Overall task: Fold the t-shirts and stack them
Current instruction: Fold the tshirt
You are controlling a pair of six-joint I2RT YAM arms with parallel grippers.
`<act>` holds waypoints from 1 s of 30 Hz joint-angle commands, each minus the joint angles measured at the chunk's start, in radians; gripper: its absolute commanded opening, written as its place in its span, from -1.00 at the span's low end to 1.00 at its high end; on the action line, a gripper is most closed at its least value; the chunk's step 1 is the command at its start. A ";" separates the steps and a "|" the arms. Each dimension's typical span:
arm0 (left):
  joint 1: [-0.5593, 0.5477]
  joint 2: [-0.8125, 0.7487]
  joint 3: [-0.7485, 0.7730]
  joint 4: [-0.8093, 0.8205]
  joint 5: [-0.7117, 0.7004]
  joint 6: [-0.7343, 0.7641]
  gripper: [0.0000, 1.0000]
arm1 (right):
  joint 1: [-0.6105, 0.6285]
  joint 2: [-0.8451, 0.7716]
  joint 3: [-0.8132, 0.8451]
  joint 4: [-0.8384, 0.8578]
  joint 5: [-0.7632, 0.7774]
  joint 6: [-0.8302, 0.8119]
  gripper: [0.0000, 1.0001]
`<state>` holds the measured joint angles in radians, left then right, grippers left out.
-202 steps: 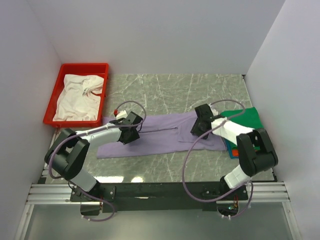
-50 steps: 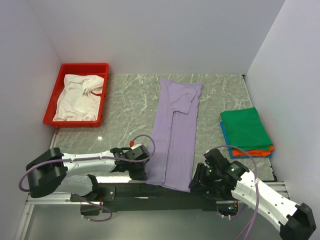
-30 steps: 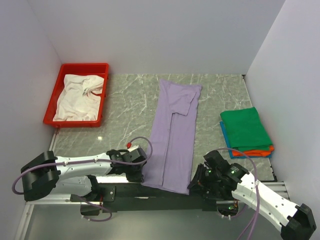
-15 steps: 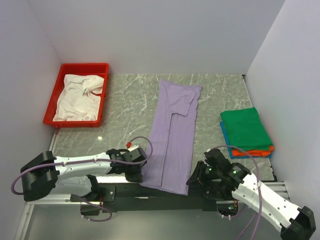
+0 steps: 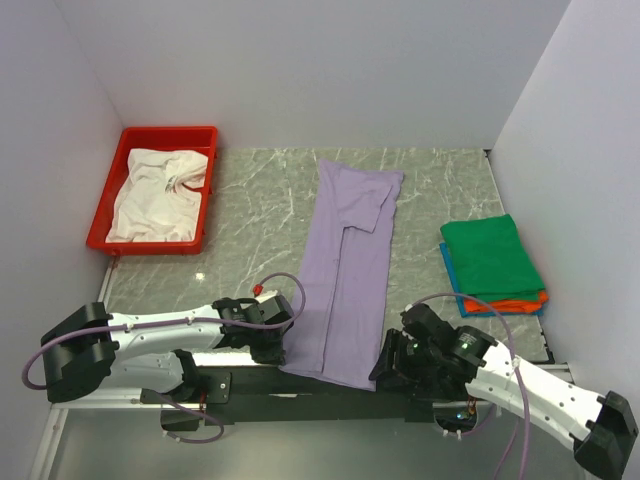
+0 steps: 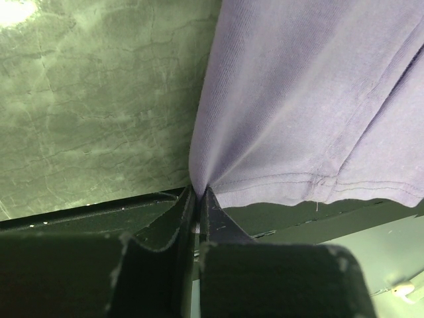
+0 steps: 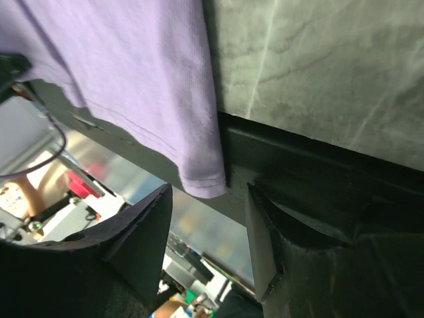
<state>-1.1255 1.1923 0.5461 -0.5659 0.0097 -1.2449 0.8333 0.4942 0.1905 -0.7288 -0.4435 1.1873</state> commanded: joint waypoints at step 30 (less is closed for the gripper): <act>0.056 0.001 0.222 -0.092 -0.143 0.097 -0.99 | -0.022 0.141 0.222 0.062 0.167 -0.061 -1.00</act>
<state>-1.1088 1.1805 0.6708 -0.6525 -0.0696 -1.1954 0.8673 0.5846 0.2905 -0.6296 -0.3279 1.2392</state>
